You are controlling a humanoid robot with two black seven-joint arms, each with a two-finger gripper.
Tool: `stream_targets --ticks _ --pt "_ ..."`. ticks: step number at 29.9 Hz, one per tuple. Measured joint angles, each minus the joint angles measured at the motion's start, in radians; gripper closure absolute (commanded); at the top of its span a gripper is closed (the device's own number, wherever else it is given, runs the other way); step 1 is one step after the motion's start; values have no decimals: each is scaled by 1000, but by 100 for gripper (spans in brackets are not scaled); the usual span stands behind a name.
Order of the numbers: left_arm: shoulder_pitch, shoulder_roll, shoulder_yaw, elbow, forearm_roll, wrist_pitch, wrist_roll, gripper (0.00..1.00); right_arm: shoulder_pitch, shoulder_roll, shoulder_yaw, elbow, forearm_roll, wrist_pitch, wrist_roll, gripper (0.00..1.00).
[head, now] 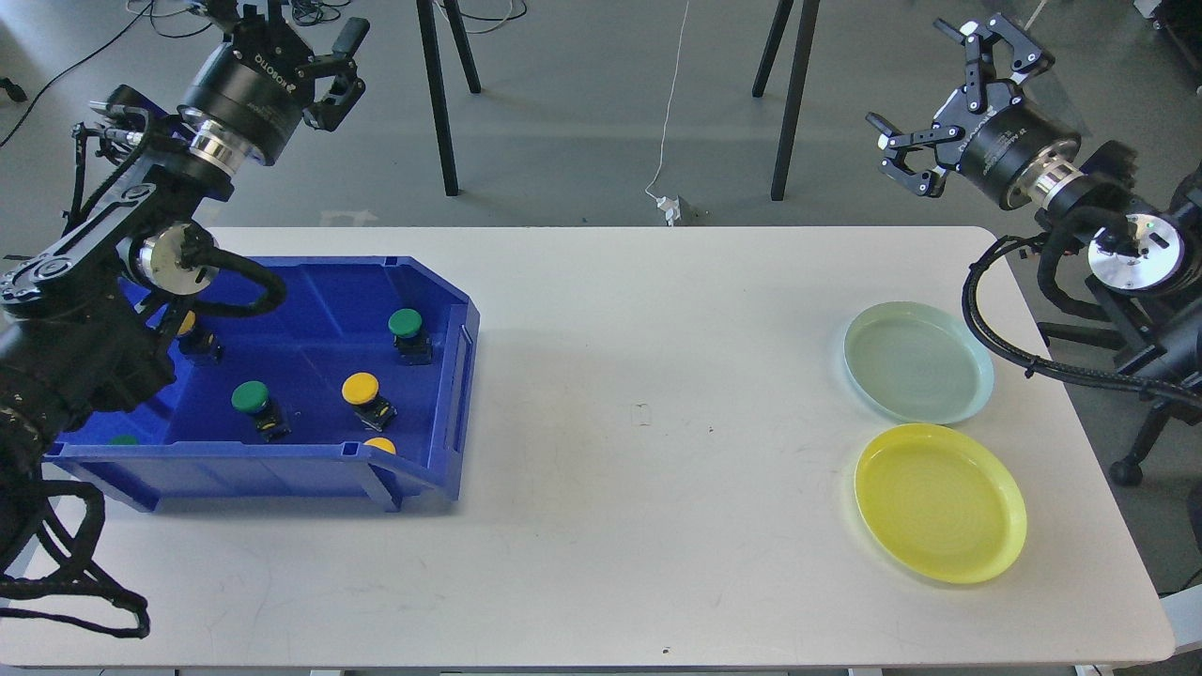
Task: Pass button and place on color plate
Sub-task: 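Move the left gripper over the blue bin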
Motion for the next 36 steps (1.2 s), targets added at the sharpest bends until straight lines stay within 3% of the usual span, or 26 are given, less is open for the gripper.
stream_targets --ticks 8,15,21,25,30,33,36 --pt "-15 0 3 2 0 0 0 0 -1 22 -40 33 -9 0 4 0" --pt "-7 -11 -41 15 -104 0 0 0 -2 40 109 -14 0 0 13 0" --pt "-4 -53 -84 -120 -130 0 0 0 -8 37 131 -24 5 0 12 0" --pt "-11 29 -101 -209 -126 0 0 0 -10 25 130 -22 5 0 11 0" --pt "-90 296 124 -415 51 0 0 0 -27 3 128 -21 -4 0 11 0" --pt "-220 447 303 -579 304 0 0 0 -42 -4 128 -20 -7 0 11 0" --pt "-384 524 514 -678 537 0 0 0 -72 -6 127 -17 -7 0 11 0"
